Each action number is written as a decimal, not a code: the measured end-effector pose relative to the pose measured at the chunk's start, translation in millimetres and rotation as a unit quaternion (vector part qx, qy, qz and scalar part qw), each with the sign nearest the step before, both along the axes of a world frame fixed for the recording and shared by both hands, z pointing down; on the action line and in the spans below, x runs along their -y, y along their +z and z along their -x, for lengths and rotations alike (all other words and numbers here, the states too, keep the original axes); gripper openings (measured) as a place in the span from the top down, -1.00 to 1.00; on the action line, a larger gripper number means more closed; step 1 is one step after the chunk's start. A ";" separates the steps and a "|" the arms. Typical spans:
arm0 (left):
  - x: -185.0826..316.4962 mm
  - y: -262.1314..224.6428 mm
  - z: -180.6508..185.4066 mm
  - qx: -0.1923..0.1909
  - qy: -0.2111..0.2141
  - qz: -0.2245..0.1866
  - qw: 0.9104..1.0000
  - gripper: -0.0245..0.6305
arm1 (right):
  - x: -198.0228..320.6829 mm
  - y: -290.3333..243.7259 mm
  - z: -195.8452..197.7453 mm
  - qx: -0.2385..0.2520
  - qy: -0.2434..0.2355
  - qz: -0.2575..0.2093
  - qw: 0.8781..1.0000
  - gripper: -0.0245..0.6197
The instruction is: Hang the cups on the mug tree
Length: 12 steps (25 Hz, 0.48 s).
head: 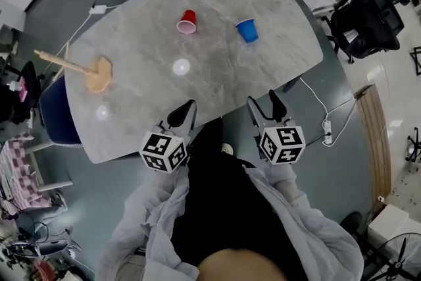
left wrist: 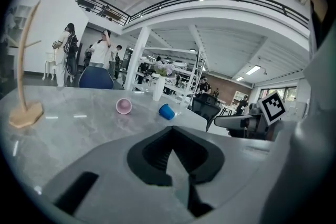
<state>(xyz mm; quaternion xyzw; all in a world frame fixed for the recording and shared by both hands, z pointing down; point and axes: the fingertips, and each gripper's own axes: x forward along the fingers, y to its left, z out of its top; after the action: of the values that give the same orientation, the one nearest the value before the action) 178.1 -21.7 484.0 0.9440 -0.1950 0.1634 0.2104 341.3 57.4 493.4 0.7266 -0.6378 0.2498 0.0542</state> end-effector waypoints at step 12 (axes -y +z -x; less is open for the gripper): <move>100.7 16.9 -39.6 0.013 -0.012 0.013 1.000 0.93 | 85.4 28.8 -68.5 -0.047 0.012 0.041 0.998 0.06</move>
<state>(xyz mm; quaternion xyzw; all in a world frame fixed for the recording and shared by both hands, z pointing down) 217.7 -122.4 500.9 0.9367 -0.2065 0.1755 0.2216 409.7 -28.0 522.2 0.7426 -0.6148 0.2416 0.1108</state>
